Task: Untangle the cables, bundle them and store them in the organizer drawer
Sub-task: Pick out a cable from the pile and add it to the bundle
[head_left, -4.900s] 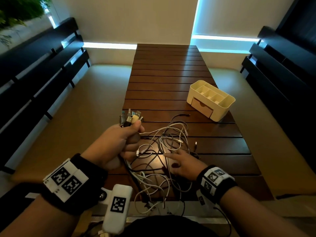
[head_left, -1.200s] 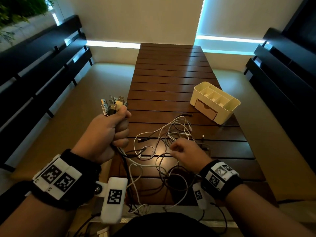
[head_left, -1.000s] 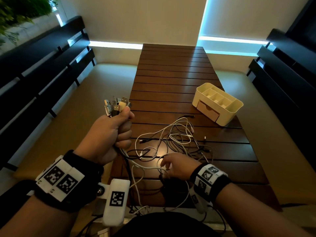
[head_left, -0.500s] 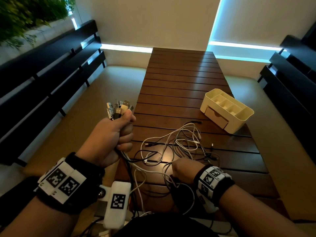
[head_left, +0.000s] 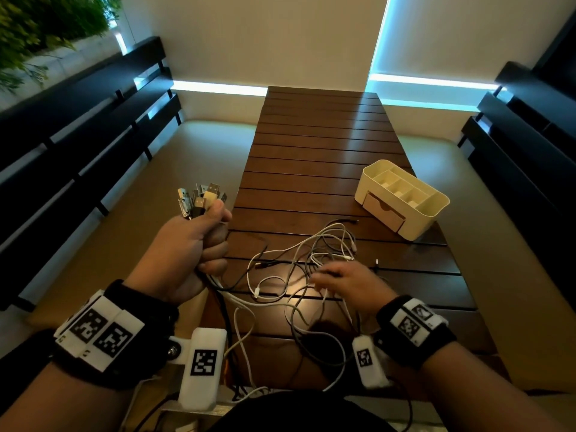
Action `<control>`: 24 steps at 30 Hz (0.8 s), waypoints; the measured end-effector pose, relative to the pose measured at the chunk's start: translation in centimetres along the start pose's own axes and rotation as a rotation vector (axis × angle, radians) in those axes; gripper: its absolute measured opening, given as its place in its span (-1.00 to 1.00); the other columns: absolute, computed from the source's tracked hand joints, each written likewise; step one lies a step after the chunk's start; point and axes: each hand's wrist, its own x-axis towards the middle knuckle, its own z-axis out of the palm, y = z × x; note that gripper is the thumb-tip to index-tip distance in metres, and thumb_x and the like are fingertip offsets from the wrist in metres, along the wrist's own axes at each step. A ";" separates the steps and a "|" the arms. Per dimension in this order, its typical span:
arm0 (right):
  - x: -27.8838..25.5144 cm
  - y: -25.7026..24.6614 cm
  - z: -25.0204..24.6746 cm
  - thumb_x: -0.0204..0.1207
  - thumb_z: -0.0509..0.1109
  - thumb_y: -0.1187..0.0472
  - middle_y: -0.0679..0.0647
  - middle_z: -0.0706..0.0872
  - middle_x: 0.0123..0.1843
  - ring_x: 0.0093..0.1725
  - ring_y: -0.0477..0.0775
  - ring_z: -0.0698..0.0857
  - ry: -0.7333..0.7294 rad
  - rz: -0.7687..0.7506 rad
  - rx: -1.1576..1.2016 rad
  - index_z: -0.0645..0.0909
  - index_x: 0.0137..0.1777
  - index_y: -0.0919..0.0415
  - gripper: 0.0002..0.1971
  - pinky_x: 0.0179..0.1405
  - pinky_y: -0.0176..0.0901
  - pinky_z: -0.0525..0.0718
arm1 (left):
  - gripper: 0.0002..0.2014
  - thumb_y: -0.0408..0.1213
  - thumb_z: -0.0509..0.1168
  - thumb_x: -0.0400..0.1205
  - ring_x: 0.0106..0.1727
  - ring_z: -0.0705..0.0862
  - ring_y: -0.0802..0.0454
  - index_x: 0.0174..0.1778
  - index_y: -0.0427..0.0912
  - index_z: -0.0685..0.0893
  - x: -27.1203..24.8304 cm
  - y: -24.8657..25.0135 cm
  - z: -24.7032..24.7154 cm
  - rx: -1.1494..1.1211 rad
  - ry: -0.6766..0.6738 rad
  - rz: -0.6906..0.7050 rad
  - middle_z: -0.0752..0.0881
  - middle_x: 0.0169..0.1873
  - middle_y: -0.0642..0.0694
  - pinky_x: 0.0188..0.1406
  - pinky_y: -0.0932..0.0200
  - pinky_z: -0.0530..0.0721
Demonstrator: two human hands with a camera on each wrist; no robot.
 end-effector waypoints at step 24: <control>1.5 4.7 -9.9 0.72 0.14 -0.12 0.01 0.61 -0.21 -0.22 0.06 0.56 1.007 0.188 0.316 0.67 -0.01 -0.04 -0.69 -0.27 -0.06 0.48 | -0.74 -0.06 0.15 0.74 -0.71 0.13 0.20 -0.17 -0.14 0.55 -0.2 0.4 -1.7 0.047 0.067 0.022 0.19 -0.63 0.06 -0.79 0.39 0.17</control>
